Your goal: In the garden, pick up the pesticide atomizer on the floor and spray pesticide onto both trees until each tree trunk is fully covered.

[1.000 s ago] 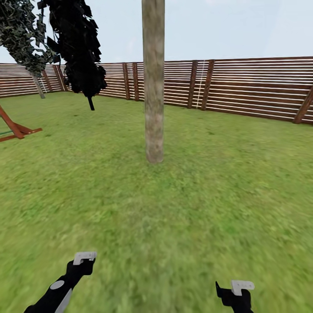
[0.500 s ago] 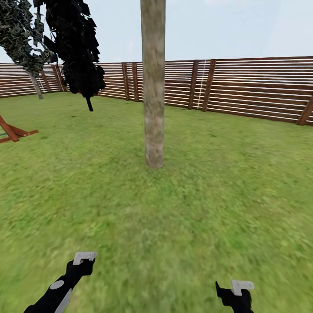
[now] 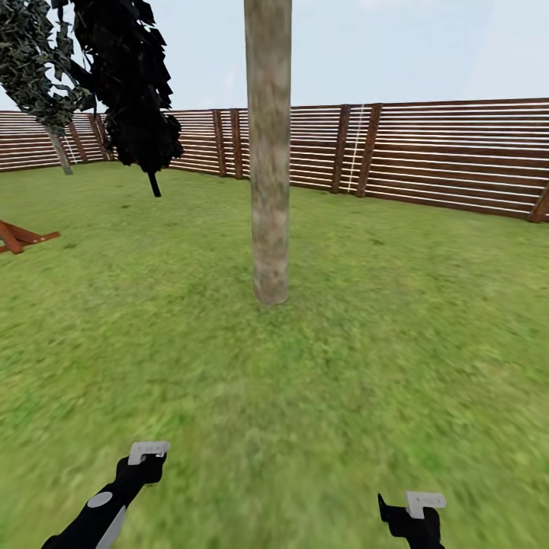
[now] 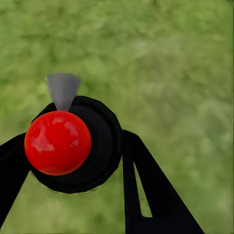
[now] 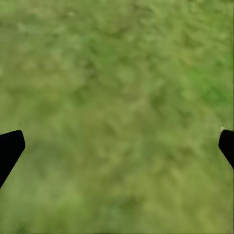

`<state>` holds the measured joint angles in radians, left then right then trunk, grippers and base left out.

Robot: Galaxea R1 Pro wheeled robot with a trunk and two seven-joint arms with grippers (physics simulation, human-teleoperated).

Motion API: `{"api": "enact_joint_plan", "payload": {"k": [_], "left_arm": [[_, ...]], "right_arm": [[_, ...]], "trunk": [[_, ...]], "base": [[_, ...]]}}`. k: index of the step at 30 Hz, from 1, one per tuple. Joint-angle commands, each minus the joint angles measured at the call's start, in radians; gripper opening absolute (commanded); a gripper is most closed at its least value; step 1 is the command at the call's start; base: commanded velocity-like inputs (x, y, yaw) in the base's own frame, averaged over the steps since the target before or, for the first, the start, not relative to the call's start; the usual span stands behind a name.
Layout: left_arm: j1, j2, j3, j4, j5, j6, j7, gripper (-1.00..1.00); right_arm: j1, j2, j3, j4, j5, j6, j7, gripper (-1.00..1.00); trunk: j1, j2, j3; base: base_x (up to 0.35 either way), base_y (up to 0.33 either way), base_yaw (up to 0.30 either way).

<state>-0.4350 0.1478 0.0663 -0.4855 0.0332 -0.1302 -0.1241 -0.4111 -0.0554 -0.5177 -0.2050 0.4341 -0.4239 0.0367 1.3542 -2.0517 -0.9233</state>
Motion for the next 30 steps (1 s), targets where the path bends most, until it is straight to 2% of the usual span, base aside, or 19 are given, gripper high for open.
{"api": "enact_joint_plan", "payload": {"k": [1,30], "left_arm": [[-0.001,-0.001,0.006,0.001,0.004,-0.002,-0.009,-1.0],[-0.001,-0.001,0.006,0.001,0.005,-0.002,-0.009,-1.0]], "right_arm": [[-0.001,0.0,-0.008,0.001,0.006,-0.004,0.004,1.0],[-0.001,-0.001,-0.009,0.0,0.005,-0.004,0.003,1.0]], "trunk": [[0.0,0.0,-0.001],[0.0,0.0,-0.001]], "base": [[0.339,0.0,0.0],[0.339,0.0,0.0]]}}
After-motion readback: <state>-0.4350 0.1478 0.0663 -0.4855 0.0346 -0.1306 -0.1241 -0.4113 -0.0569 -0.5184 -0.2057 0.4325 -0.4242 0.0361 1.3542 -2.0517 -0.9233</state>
